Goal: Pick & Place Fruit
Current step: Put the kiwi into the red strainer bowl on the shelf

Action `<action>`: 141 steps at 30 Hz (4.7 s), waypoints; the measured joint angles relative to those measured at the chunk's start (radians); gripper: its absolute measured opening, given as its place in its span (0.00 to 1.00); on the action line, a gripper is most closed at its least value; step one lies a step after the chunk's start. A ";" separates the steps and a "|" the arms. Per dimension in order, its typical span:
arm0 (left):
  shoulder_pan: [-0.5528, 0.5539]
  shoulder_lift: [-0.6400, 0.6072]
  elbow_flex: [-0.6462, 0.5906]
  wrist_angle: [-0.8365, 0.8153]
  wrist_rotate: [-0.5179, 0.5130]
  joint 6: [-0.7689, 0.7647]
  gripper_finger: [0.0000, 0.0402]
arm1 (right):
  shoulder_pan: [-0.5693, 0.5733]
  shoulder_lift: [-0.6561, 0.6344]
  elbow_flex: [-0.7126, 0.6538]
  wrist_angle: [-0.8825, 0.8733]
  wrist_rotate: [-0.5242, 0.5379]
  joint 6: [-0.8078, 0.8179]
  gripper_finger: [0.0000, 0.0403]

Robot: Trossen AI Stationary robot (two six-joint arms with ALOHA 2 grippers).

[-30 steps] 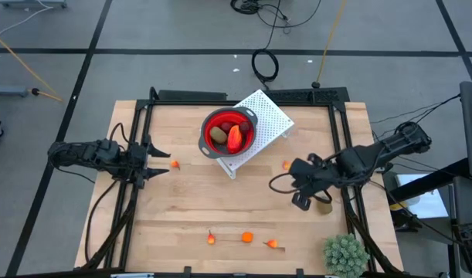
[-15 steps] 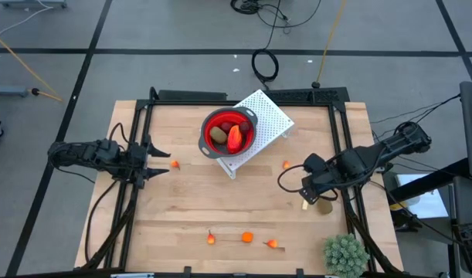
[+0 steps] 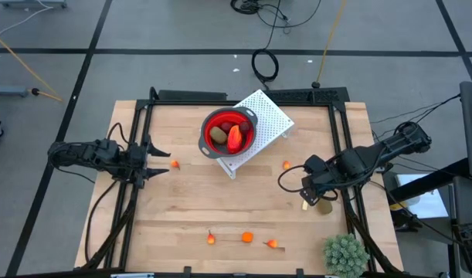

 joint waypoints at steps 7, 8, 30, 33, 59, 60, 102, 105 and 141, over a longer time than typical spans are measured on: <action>0.000 0.000 0.000 0.000 0.000 0.016 0.63 | 0.000 0.000 -0.002 0.000 -0.024 -0.001 0.55; 0.000 0.000 0.000 0.000 0.000 0.016 0.63 | 0.000 0.000 -0.007 0.003 -0.038 0.000 0.57; 0.000 0.000 0.000 -0.001 -0.001 0.018 0.63 | 0.000 0.000 -0.419 0.179 -0.363 -0.013 0.80; 0.000 0.000 0.000 -0.001 -0.001 0.018 0.63 | 0.000 0.000 -0.457 0.226 -0.363 -0.010 0.81; 0.000 0.000 0.000 -0.002 -0.002 0.017 0.63 | -0.044 0.000 -0.737 0.577 -0.360 0.054 0.80; 0.000 0.000 0.000 -0.002 -0.002 0.017 0.63 | -0.044 0.000 -0.743 0.593 -0.359 0.054 0.80; 0.000 0.000 0.000 -0.002 -0.003 0.024 0.63 | -0.044 -0.001 -0.754 1.702 -0.331 0.233 0.54; 0.000 0.000 0.000 -0.002 -0.002 0.023 0.63 | -0.044 -0.001 -0.754 1.832 -0.200 0.202 0.54; 0.000 0.000 0.000 -0.002 -0.001 0.012 0.63 | -0.128 0.000 -0.753 2.541 0.602 -1.429 0.56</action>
